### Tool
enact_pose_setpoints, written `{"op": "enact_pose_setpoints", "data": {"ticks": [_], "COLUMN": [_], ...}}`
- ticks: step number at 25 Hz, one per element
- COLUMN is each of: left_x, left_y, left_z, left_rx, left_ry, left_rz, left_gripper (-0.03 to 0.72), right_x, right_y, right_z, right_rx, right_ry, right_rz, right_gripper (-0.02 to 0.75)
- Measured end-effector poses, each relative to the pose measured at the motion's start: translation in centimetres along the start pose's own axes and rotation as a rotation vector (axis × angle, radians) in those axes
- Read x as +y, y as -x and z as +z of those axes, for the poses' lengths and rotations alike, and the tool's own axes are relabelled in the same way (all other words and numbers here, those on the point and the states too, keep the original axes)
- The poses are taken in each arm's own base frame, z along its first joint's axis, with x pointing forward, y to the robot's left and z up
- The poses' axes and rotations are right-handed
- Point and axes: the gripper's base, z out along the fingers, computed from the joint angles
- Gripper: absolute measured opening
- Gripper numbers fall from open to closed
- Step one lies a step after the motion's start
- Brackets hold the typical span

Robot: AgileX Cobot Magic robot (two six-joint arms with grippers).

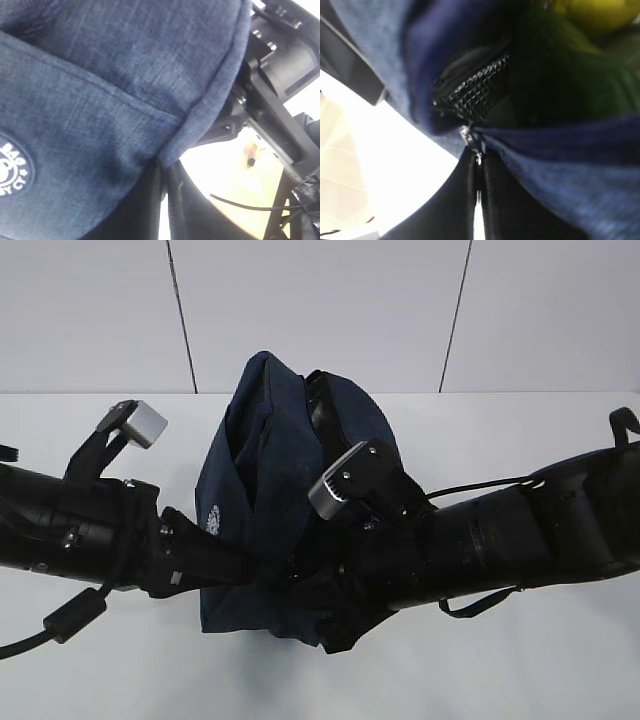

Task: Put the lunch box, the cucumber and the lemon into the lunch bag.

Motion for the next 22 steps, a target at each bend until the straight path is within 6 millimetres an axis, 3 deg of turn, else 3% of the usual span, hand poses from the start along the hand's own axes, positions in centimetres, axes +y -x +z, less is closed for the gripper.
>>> {"op": "enact_pose_setpoints", "data": {"ticks": [15,22], "left_x": [0.12,0.20], "left_y": [-0.01,-0.03], "left_z": [0.00,0.00], "left_rx": [0.002,0.003], "left_ry": [0.013,0.022], "left_rz": [0.001,0.003], "left_gripper": [-0.007,-0.007], "right_x": [0.20,0.83], "right_y": [-0.32,0.02], "right_z": [-0.01,-0.96], "right_rx": [0.040,0.073], "right_ry": [0.021,0.040], "right_rz": [0.071,0.054], "right_gripper": [0.008,0.008]}}
